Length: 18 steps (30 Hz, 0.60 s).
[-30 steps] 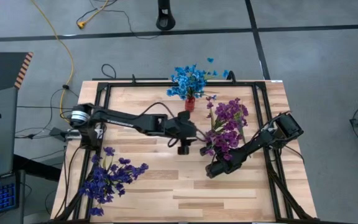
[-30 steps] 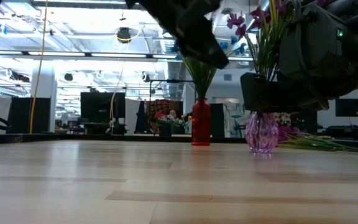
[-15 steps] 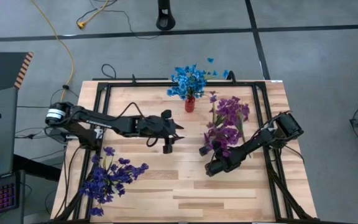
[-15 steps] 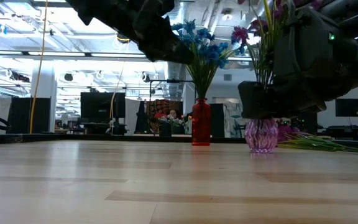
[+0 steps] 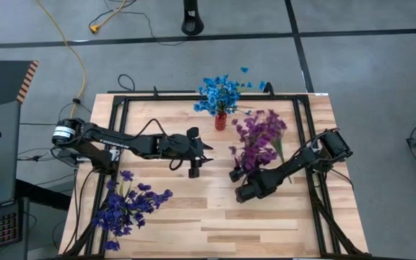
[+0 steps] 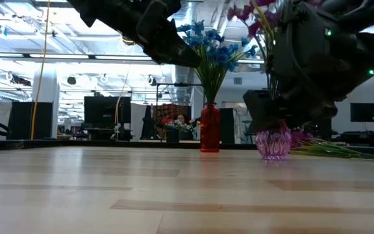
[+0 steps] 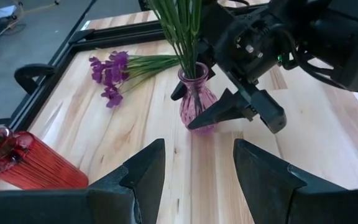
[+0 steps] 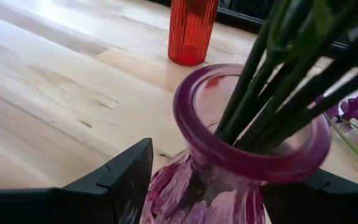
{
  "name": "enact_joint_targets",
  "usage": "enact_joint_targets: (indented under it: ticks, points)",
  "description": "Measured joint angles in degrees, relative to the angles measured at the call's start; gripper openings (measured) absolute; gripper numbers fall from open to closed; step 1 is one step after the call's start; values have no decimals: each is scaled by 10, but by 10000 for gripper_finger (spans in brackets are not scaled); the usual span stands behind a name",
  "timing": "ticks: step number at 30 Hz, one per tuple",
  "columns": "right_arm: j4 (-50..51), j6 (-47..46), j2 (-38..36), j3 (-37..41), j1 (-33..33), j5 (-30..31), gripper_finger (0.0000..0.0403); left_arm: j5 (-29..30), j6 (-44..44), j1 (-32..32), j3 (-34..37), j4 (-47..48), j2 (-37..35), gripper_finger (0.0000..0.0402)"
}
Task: Sort flowers into vase by color
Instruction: Adjust the violet vase and the violet flowers inside it
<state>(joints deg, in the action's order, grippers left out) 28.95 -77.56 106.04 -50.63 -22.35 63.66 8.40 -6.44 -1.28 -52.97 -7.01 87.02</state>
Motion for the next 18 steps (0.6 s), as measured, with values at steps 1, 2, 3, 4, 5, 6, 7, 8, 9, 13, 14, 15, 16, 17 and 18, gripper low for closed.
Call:
enact_joint_targets:
  ticks: [1, 2, 3, 4, 5, 6, 7, 8, 9, 13, 14, 15, 16, 17, 18]
  points:
    - [12, 0, 0, -4, 0, -3, 286, 0, 0, 0, 0, 0, 0, 179]
    - [23, 0, 0, -8, 0, -6, 286, 0, 0, 0, 0, 0, 0, 179]
    - [33, 0, 0, -12, 0, -10, 286, 0, 0, 0, 0, 0, 0, 179]
    - [44, 0, 0, -16, 0, -16, 286, 0, 0, 0, 0, 0, 0, 179]
    - [55, 5, 0, -21, 0, -22, 286, 0, 0, 0, 0, 0, 0, 179]
    - [61, 11, 0, -23, 0, -27, 286, 0, 0, 0, 0, 0, 0, 179]
    - [66, 14, 0, -25, 0, -30, 286, 0, 0, 0, 0, 0, 0, 179]
    - [67, 13, 0, -26, 0, -32, 286, 0, 0, 0, 0, 1, 0, 179]
    - [67, 10, 0, -26, 0, -32, 286, 0, 0, 0, 0, 2, 0, 179]
    - [71, -17, 0, -26, 0, -32, 286, 0, 0, 0, 0, 2, 0, 179]
    - [73, -24, 0, -26, 0, -33, 286, 0, 0, 0, 0, 2, 0, 179]
    - [74, -32, 0, -26, 0, -33, 286, 0, 0, 0, 0, 3, 0, 179]
    - [77, -40, 0, -26, -1, -33, 286, 0, 0, 0, 0, 3, 0, 179]
    - [80, -49, 0, -26, -1, -33, 286, 0, 0, 0, 0, 3, 0, 179]
    - [84, -58, 0, -26, -2, -33, 286, 0, 0, 0, 0, 3, 0, 179]
